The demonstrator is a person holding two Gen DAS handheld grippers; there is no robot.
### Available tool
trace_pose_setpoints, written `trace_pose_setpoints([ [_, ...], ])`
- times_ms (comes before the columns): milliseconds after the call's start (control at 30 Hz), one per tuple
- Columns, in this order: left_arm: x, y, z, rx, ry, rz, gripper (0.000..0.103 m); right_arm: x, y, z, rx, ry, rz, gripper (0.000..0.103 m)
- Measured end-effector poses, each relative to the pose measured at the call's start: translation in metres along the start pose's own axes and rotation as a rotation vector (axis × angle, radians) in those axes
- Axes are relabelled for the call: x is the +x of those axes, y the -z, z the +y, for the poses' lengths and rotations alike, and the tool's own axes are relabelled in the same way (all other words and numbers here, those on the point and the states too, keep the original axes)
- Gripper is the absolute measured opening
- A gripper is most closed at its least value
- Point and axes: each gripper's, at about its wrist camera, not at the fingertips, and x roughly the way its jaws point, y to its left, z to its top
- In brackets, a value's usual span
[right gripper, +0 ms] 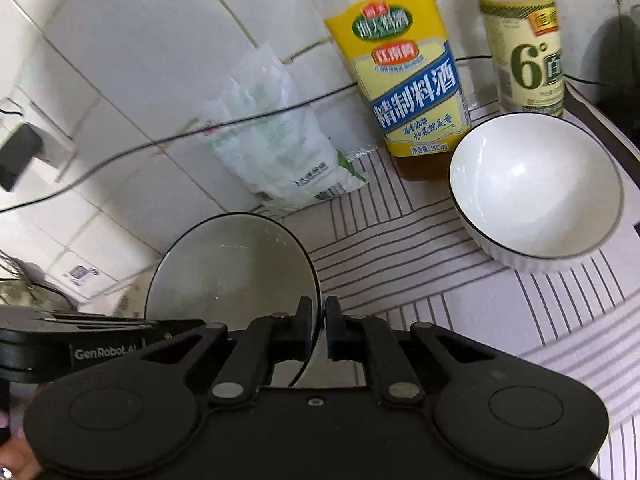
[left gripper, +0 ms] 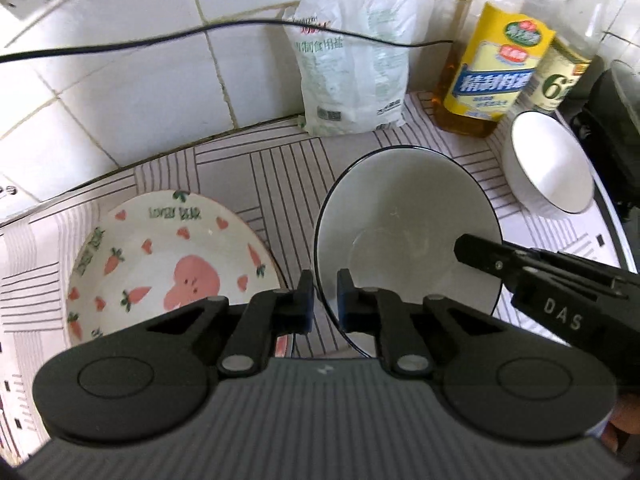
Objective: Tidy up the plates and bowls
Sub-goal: 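Carry the second white bowl and lower it into the first bowl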
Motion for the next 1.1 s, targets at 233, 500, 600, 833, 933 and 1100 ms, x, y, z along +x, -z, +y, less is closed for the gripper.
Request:
trace_pose_setpoints([
  [233, -0.046, 0.018, -0.001, -0.002, -0.015, -0.002, 0.01, -0.045, 0.005, 0.015, -0.02, -0.053, -0.045, 0.011],
  [500, -0.082, 0.052, 0.004, -0.026, -0.013, 0.005, 0.01, -0.084, 0.024, 0.038, -0.116, -0.054, -0.04, 0.012],
  [600, -0.089, 0.065, 0.004, -0.044, -0.012, 0.017, 0.01, -0.095, 0.033, 0.043, -0.141, -0.052, -0.029, 0.012],
  [833, -0.089, 0.091, 0.001, -0.069, -0.025, 0.059, 0.011, -0.106, 0.052, 0.044, -0.179, -0.07, 0.013, 0.012],
  [933, -0.084, 0.099, 0.002, -0.082, -0.024, 0.079, 0.011, -0.105, 0.058, 0.044, -0.199, -0.07, 0.032, 0.013],
  [1100, -0.072, 0.104, 0.001, -0.084, -0.037, 0.119, 0.012, -0.098, 0.068, 0.043, -0.227, -0.064, 0.061, 0.012],
])
